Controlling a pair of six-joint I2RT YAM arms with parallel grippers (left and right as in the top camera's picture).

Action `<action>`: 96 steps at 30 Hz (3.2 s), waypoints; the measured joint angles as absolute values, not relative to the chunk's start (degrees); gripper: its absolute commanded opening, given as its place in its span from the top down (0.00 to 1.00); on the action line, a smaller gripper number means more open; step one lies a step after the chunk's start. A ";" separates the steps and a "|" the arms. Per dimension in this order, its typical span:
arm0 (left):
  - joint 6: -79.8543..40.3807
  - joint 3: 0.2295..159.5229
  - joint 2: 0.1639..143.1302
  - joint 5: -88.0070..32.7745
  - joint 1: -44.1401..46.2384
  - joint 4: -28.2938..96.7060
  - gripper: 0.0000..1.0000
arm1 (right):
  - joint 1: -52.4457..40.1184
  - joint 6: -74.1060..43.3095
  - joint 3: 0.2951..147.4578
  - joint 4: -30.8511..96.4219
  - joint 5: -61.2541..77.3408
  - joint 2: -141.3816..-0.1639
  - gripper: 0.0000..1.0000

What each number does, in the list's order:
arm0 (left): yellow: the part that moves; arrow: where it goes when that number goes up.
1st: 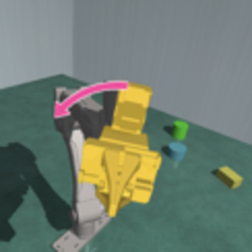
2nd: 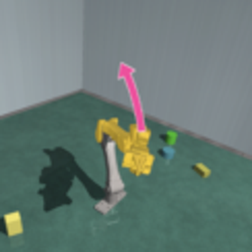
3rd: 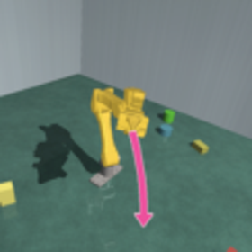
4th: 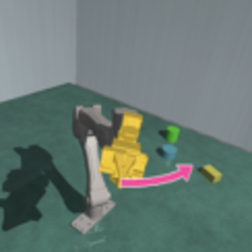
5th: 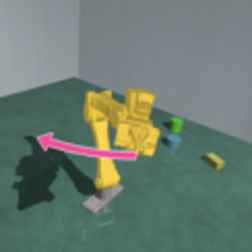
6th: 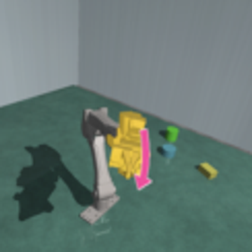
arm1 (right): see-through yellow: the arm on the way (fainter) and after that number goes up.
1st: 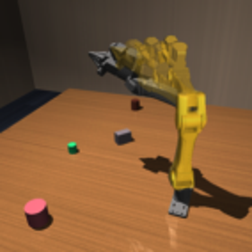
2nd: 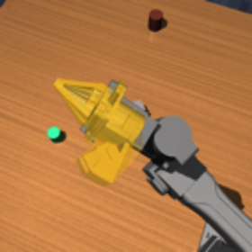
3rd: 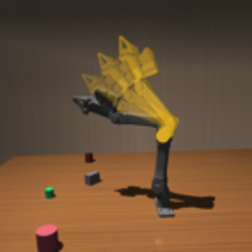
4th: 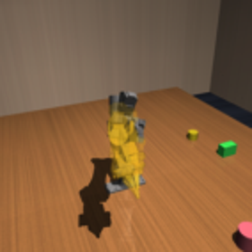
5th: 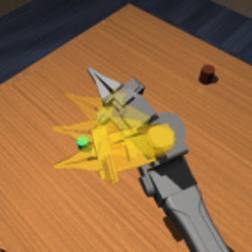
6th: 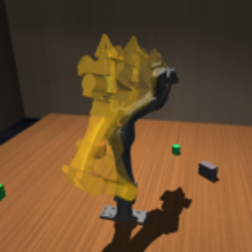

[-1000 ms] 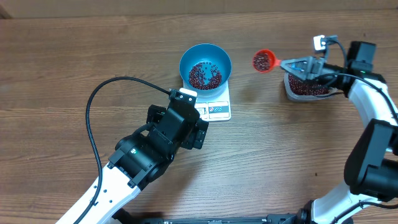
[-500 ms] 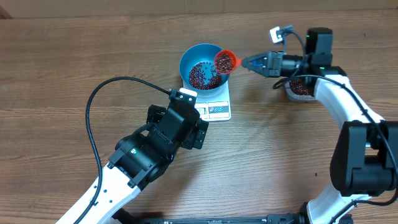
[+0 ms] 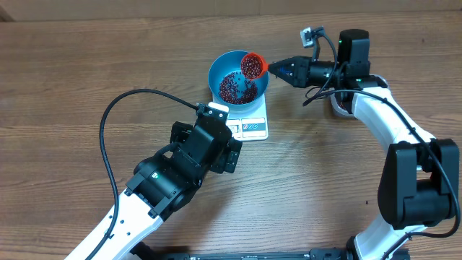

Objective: Scoop item into bowl and weigh 150g on scale
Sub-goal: 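Carry the red cup over the teal bowl with the right gripper, then tilt the red cup to pour beans into the teal bowl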

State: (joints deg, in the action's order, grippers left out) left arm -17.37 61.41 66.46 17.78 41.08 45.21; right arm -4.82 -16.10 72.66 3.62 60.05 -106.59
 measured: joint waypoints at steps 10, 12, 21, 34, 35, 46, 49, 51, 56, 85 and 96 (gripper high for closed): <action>-17.37 61.41 66.46 17.78 41.08 45.21 0.01 | -6.55 -6.22 72.66 3.60 56.93 -106.59 0.96; -17.37 61.41 66.46 17.78 41.08 45.21 0.00 | -6.52 -4.16 72.66 3.60 56.71 -106.59 0.96; -17.37 61.41 66.46 17.78 41.08 45.21 0.01 | -6.52 6.13 72.66 3.62 56.53 -106.59 0.96; -17.37 61.41 66.46 17.78 41.08 45.21 0.01 | -6.55 12.86 72.66 3.66 56.51 -106.61 0.96; -17.37 61.41 66.46 17.78 41.08 45.21 0.01 | -6.52 13.67 72.66 3.64 56.51 -106.61 0.96; -17.37 61.41 66.46 17.78 41.08 45.21 0.01 | -6.52 17.26 72.66 3.62 56.53 -106.59 0.96; -17.37 61.41 66.46 17.78 41.08 45.21 0.00 | -6.52 18.02 72.66 3.64 56.51 -106.61 0.96; -17.37 61.41 66.46 17.78 41.08 45.21 0.01 | -6.52 18.35 72.66 3.66 56.51 -106.61 0.96; -17.37 61.41 66.46 17.78 41.08 45.21 0.01 | -6.52 18.98 72.66 3.64 56.51 -106.59 0.96; -17.37 61.41 66.46 17.78 41.08 45.21 0.01 | -6.52 19.55 72.66 4.54 56.51 -106.61 0.96; -17.37 61.41 66.46 17.78 41.08 45.21 0.01 | -6.55 19.57 72.66 4.84 56.53 -106.61 0.96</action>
